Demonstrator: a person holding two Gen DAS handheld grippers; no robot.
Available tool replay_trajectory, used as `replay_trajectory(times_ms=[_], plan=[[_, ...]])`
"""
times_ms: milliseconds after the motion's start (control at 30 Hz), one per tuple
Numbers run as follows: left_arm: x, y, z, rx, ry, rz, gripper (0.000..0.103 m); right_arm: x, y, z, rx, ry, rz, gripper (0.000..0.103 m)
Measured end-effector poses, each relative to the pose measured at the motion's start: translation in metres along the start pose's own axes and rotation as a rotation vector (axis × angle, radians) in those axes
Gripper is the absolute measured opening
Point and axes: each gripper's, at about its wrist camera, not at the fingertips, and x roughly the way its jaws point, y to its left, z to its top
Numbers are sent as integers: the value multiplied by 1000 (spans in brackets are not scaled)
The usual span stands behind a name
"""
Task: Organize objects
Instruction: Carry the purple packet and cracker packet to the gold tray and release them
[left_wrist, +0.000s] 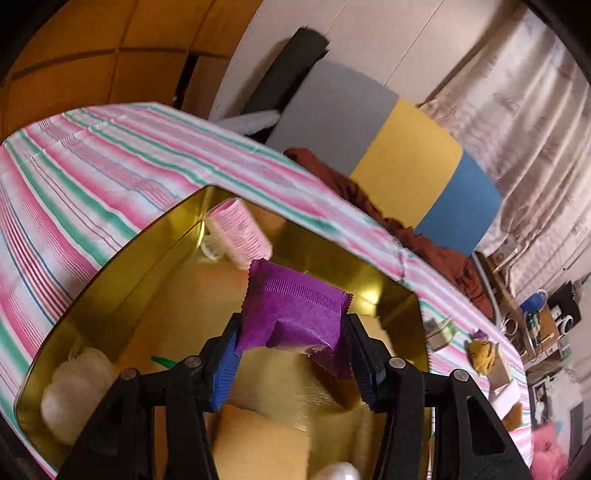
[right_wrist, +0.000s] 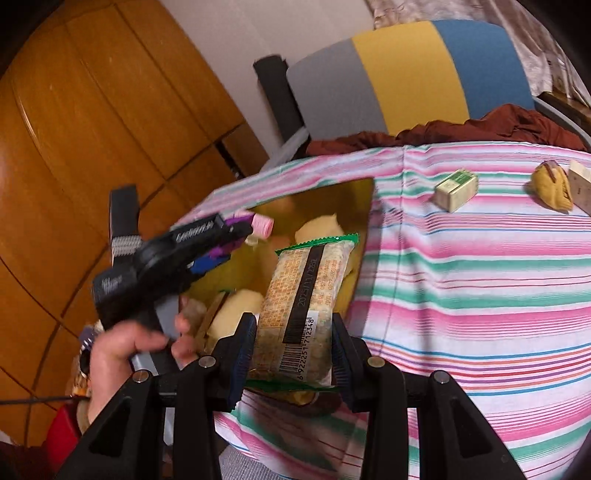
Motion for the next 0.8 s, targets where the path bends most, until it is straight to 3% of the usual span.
replay_trajectory(times_ms=[100, 267, 400, 500, 567, 800], plan=[[9, 7, 1, -21, 49, 21, 57, 8, 7, 0, -32, 23, -40, 39], [5, 19, -4, -63, 64, 15, 77, 18, 16, 1, -80, 42, -81, 39], [-17, 29, -9, -104, -4, 21, 84, 25, 19, 2, -105, 52, -111, 39], [-35, 36, -14, -137, -79, 61, 96, 28, 17, 1, -99, 63, -124, 39], [-49, 41, -21, -154, -123, 101, 98, 30, 16, 1, -95, 68, -129, 39], [-66, 43, -30, -136, -152, 120, 100, 37, 14, 2, -74, 71, -142, 42]])
